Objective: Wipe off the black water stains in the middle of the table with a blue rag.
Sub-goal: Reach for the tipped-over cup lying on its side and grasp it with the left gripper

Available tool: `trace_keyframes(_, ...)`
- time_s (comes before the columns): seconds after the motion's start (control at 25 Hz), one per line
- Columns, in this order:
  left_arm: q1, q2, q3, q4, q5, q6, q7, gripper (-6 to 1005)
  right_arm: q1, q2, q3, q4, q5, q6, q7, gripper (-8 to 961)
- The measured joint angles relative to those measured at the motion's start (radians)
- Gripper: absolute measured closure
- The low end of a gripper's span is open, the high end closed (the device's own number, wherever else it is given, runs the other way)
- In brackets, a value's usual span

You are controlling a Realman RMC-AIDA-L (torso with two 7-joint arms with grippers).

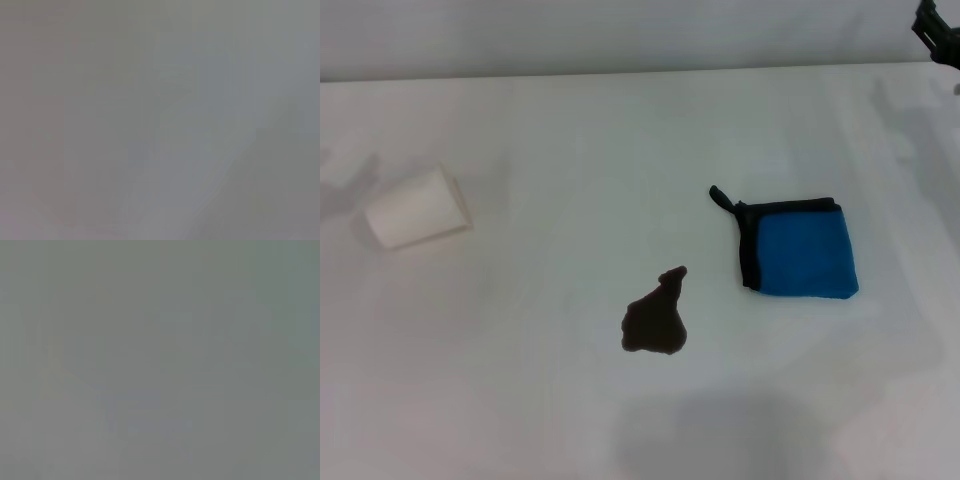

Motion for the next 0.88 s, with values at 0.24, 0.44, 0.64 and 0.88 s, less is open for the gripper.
trace_keyframes(0.24, -0.026, 0.096, -0.009, 0.204, 0.409, -0.006, -0.354, 140, 0.013, -0.001, -0.006, 0.0, -0.004, -0.006, 0.0, 93)
trace_keyframes(0.44, -0.072, 0.188, -0.044, 0.389, 0.784, -0.081, -0.67, 139, 0.008, -0.003, -0.008, -0.001, -0.005, -0.007, 0.0, 94)
trace_keyframes(0.64, -0.153, 0.186, -0.214, 0.518, 1.123, -0.271, -0.716, 139, 0.005, -0.003, -0.008, -0.001, -0.007, -0.008, 0.0, 94)
trace_keyframes(0.88, -0.28, 0.167, -0.232, 0.548, 1.4, -0.388, -0.696, 140, 0.007, -0.004, -0.008, -0.004, -0.007, -0.008, 0.0, 94)
